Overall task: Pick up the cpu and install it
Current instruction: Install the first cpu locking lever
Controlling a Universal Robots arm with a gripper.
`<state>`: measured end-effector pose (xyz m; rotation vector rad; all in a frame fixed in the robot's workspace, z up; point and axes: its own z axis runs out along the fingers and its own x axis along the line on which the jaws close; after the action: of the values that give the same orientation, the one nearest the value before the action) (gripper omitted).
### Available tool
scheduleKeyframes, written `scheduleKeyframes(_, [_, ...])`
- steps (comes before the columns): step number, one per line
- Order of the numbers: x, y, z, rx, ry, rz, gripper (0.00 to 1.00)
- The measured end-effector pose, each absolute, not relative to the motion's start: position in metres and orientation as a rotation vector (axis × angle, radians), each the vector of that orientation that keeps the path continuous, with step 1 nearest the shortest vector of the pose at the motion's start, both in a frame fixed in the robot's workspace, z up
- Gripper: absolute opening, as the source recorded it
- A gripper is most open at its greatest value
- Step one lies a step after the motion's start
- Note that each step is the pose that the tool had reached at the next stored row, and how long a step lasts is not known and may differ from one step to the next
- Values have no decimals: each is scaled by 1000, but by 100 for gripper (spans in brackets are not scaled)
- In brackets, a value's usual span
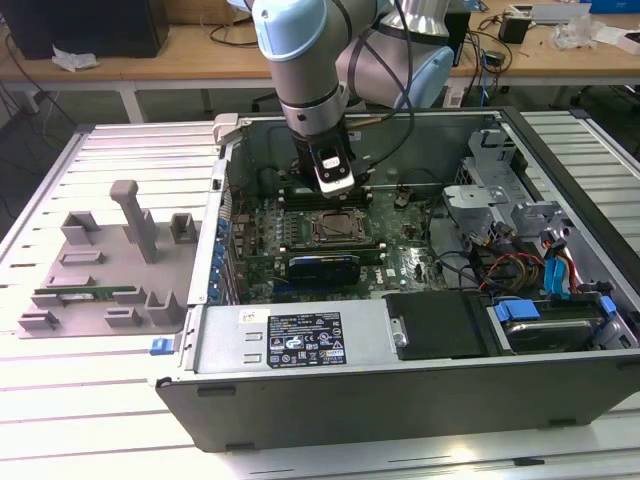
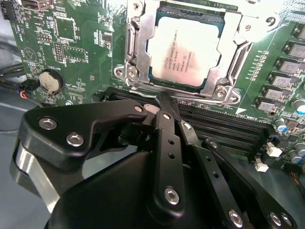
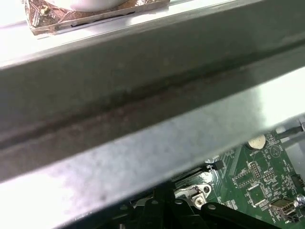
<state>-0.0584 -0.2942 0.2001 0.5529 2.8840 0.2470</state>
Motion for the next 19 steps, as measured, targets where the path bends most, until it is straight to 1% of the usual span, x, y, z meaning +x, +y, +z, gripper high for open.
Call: scheduleKeyframes(19, [-60, -297, 197, 538, 2830, 260, 11])
